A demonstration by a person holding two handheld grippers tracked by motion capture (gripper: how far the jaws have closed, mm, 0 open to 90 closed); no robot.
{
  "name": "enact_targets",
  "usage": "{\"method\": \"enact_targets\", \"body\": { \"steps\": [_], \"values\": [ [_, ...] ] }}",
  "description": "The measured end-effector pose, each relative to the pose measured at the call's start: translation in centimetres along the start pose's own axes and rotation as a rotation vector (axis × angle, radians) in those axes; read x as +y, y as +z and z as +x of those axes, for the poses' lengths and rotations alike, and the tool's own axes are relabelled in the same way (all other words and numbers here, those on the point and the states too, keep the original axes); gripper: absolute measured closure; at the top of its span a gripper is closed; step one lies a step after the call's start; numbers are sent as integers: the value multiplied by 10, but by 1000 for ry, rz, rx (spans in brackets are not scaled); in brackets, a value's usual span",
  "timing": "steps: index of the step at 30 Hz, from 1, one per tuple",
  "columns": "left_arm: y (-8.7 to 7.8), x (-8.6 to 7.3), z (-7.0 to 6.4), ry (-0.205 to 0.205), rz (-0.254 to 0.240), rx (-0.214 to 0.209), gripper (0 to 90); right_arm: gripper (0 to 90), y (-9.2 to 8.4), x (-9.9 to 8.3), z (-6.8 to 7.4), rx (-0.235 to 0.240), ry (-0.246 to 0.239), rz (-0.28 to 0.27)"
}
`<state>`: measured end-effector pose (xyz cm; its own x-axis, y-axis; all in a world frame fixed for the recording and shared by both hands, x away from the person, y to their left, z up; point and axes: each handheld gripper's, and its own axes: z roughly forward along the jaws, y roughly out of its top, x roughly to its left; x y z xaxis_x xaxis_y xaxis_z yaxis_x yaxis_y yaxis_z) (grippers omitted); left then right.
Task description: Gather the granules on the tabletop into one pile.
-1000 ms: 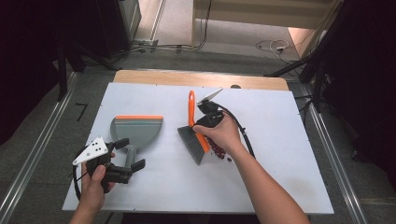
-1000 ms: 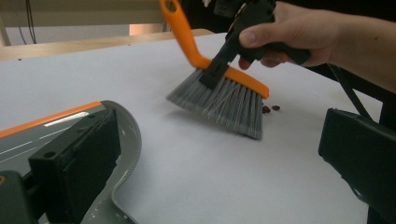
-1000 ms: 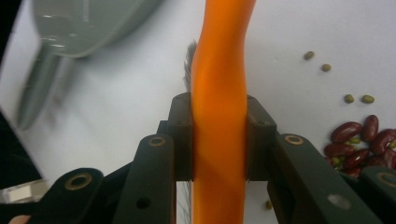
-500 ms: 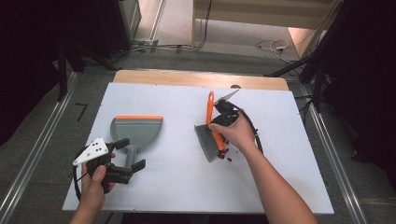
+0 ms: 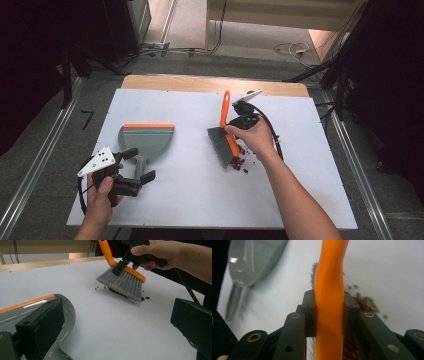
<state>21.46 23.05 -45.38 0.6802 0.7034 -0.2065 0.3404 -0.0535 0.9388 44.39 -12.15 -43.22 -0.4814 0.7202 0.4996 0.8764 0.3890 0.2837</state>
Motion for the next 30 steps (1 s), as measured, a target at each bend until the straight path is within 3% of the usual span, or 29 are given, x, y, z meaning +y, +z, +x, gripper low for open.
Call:
{"method": "enact_targets", "body": {
  "steps": [3, 5, 9, 12, 24, 27, 30],
  "values": [
    [1, 0, -1, 3, 3, -4, 3, 685, 17, 11, 13, 5, -2, 6],
    [0, 0, -1, 4, 3, -3, 3, 685, 29, 17, 16, 16, 25, 10],
    [-2, -1, 1, -3, -2, -2, 3, 685, 43, 25, 5, 0, 92, 14],
    [-1, -1, 2, -5, 0, -2, 3, 682, 40, 23, -9, -2, 134, 18],
    [3, -1, -3, 5, 9, -7, 3, 678, 10, 0, -39, -68, 162, -2],
    [4, -1, -4, 8, 12, -9, 3, 679, 5, -4, -44, -63, 160, -10],
    [4, -1, -3, 7, 15, -9, 3, 683, -1, -5, -41, -18, 120, -32]
  ]
}}
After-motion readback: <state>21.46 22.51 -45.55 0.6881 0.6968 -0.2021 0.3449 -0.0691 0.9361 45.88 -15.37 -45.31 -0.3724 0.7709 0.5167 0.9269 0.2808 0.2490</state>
